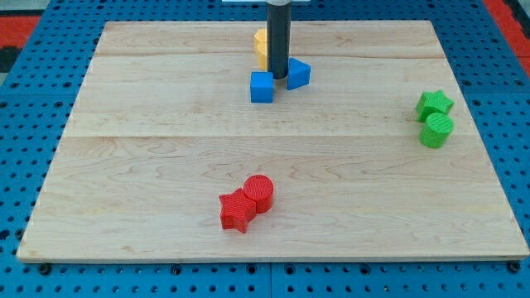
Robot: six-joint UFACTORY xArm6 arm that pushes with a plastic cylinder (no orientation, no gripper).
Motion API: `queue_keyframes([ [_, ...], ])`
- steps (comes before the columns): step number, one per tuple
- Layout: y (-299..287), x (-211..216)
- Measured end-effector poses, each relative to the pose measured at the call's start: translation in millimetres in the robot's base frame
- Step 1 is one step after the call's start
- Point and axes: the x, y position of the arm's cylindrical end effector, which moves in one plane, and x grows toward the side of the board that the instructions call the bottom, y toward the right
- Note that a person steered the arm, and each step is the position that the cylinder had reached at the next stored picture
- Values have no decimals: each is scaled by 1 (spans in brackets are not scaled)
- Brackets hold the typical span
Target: Push the green star below the blue triangle
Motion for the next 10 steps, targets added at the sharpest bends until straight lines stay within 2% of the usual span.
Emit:
queue_keyframes([
  [1, 84, -13],
  [2, 106, -19],
  [3, 104, -66],
  [4, 189, -72],
  [5, 280, -63],
  [6, 312, 0],
  [7, 304, 66],
  [9, 157, 93],
  [10, 241, 117],
])
